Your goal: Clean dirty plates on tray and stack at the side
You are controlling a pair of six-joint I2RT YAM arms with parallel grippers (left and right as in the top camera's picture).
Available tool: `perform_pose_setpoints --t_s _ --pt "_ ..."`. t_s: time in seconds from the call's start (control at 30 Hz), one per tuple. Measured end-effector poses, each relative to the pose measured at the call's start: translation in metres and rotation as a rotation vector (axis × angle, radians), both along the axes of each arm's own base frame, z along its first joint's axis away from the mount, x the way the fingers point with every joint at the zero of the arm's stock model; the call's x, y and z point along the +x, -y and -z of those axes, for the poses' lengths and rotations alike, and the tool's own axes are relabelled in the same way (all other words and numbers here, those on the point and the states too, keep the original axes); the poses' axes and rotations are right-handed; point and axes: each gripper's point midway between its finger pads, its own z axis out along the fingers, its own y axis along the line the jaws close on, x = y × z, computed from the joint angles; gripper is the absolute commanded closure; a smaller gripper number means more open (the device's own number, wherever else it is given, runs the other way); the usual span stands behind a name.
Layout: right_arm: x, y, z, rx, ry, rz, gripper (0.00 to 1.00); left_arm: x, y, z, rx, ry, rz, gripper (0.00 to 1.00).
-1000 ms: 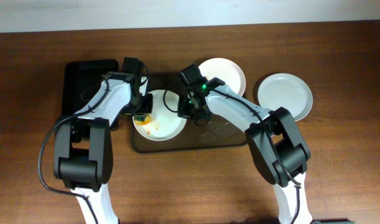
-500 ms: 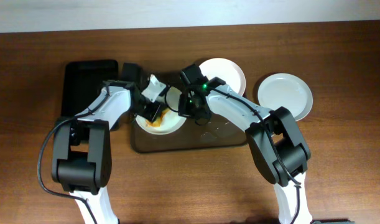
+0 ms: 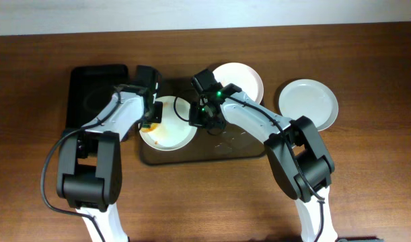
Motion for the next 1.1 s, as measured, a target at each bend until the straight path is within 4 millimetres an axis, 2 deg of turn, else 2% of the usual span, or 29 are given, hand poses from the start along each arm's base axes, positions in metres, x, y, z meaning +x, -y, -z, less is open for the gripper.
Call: perform_pose_setpoints --t_s 0.07,0.13,0.2,0.27,0.33,0.37,0.4,0.53,0.6,0.73,0.83,0.97,1.1 --pt "0.0 0.004 0.001 -0.012 -0.003 0.001 0.96 -0.015 0.011 -0.001 -0.1 -0.093 0.097 1.0" --pt "0.001 0.007 0.002 -0.02 -0.002 -0.004 0.96 -0.036 0.034 -0.002 -0.268 -0.19 0.265 1.0" --pt "0.001 0.007 0.002 -0.021 0.0 -0.004 0.96 -0.043 0.049 -0.002 -0.347 -0.206 0.346 0.99" --pt "0.001 0.007 0.002 -0.022 0.001 -0.005 0.96 -0.04 0.064 -0.002 -0.42 -0.182 0.419 1.0" --pt "0.003 0.01 0.002 -0.032 0.006 0.002 0.96 -0.019 0.075 -0.004 -0.447 -0.08 0.473 1.0" --pt "0.004 0.011 0.002 -0.031 0.008 0.008 0.96 -0.009 0.075 -0.004 -0.441 -0.039 0.463 0.99" --pt "0.005 0.011 0.002 -0.031 0.011 0.011 0.96 0.011 0.073 -0.005 -0.401 0.032 0.413 0.99" --pt "0.006 0.01 0.002 -0.028 0.014 0.014 0.96 0.028 0.06 -0.003 -0.301 0.07 0.202 1.0" --pt "0.006 0.01 0.002 -0.028 0.014 0.014 0.96 0.034 0.042 -0.003 -0.218 0.086 0.075 0.99" --pt "0.005 0.009 0.002 -0.024 0.01 0.012 0.96 0.021 0.02 -0.002 -0.118 0.032 -0.051 1.0" --pt "0.002 0.006 0.002 -0.02 0.005 0.001 0.96 -0.008 0.012 -0.001 -0.08 -0.087 -0.037 1.0" --pt "0.001 0.008 0.002 -0.026 0.002 -0.003 0.96 -0.027 0.024 -0.001 -0.193 -0.181 0.149 0.99" --pt "0.001 0.008 0.002 -0.026 0.002 -0.003 0.96 -0.039 0.057 -0.003 -0.384 -0.197 0.353 1.0"
